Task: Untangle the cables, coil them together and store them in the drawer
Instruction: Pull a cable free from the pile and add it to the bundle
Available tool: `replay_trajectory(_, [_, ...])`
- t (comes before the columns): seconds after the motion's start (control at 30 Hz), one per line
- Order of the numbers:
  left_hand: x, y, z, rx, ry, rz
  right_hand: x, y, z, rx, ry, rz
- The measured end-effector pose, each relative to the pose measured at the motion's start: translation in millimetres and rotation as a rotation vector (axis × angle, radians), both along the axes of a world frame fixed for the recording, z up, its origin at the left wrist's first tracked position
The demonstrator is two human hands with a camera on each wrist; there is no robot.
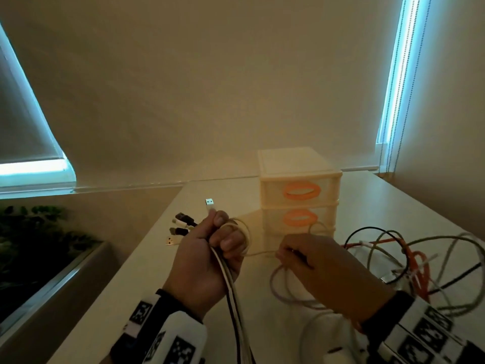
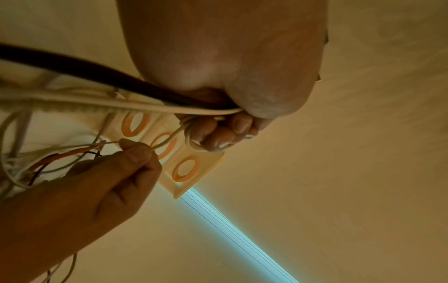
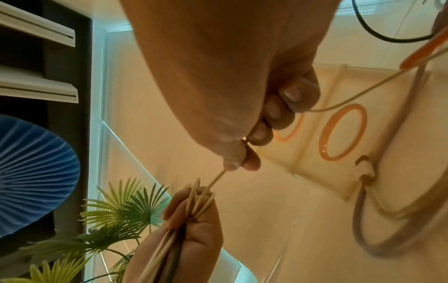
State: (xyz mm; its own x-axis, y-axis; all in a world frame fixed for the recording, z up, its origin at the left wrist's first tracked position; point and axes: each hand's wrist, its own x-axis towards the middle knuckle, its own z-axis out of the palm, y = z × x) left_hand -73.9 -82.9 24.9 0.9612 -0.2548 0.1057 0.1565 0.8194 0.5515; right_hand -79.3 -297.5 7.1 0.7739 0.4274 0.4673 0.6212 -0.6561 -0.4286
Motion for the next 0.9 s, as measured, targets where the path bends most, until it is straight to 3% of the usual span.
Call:
replay_trajectory(0.2, [5.9, 11.6, 0.1, 0.000, -0.024, -0.006, 0.6, -6.6, 1.5, -0.006, 0.163, 0.065])
replay_trajectory(0.37, [5.6, 10.8, 1.3, 0.019, -0.024, 0.004, 10.1, -17.3, -1.2, -0.123, -0.012, -0.182])
replay_trajectory(0.43, [5.0, 11.9, 3.6, 0.038, -0.021, 0.013, 9.5, -16.2, -1.5, -0.123, 0.078, -0.091])
replay_trajectory(0.5, [5.0, 16.1, 6.0, 0.050, -0.026, 0.015, 10.6, -16.1, -2.4, -0.098, 0.279, 0.025])
replay_trajectory(0.57, [5.3, 19.7, 7.2, 0.083, -0.034, -0.019, 15.3, -20.0, -4.1, -0.064, 0.351, -0.015])
replay_trajectory(0.63, [2.7, 18.9, 7.0, 0.168, -0.063, -0.125, 21.6, -25.1, -3.4, -0.048, 0.214, -0.183])
replay_trajectory(0.7, [-4.0, 12.4, 4.7, 0.377, -0.146, -0.245, 21.5, -22.6, 0.5, 0.017, 0.071, -0.280])
replay_trajectory(0.8, [-15.9, -4.6, 0.6, 0.626, -0.259, -0.374, 9.5, -4.3, 10.1, 0.271, -0.051, -0.152])
replay_trajectory(0.9, [-16.9, -13.3, -0.7, 0.554, -0.197, -0.264, -7.4, 11.7, 22.6, 0.426, -0.073, 0.027])
